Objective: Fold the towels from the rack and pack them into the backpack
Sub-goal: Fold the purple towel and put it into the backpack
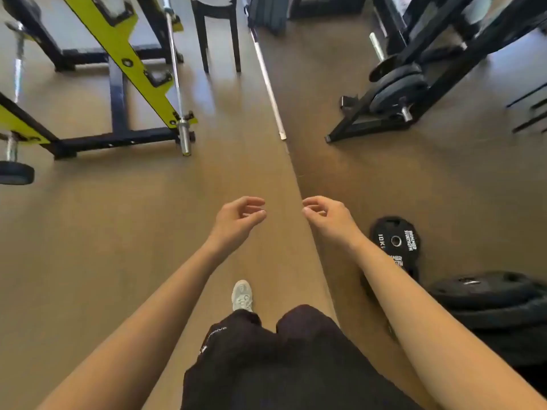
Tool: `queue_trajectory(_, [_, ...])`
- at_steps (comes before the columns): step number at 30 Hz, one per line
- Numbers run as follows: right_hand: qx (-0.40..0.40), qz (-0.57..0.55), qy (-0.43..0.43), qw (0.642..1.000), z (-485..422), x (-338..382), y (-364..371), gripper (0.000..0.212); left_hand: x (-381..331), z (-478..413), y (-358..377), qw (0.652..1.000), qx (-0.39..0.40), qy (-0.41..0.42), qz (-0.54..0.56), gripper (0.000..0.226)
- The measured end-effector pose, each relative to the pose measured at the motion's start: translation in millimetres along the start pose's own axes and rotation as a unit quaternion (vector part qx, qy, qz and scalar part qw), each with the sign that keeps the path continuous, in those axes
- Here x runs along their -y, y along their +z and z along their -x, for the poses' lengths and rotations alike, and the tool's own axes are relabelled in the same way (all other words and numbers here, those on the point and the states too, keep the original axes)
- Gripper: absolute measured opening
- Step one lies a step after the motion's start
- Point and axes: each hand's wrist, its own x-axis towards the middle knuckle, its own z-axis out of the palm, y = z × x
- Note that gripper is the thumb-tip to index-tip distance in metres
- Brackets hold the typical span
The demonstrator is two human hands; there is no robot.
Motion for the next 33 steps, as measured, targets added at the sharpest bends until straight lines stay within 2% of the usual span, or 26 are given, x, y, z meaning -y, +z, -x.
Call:
queue_trajectory(3, [-0.009,-0.006,0.006,1.000,-41,12,-25,0.029,-20,-51,1,0.999,0.026,-0.009,-0.038,0.014])
queue_trajectory(8, [-0.024,-0.024,0.027,0.999,-125,16,-70,0.026,-61,-148,12,0.993,0.056,-0.012,-0.102,0.018])
queue_trajectory(18, [0.028,-0.032,0.001,0.999,-324,38,-184,0.028,-165,-349,44,0.987,0.019,-0.004,-0.160,0.013])
queue_trajectory(28, [0.075,0.032,0.013,0.997,-547,96,-242,0.024,-205,-562,-10,0.989,0.004,-0.052,-0.140,0.009])
queue_trajectory(33, [0.067,0.034,0.063,0.995,-668,142,-259,0.019,-233,-695,-45,0.986,0.017,-0.076,-0.147,0.009])
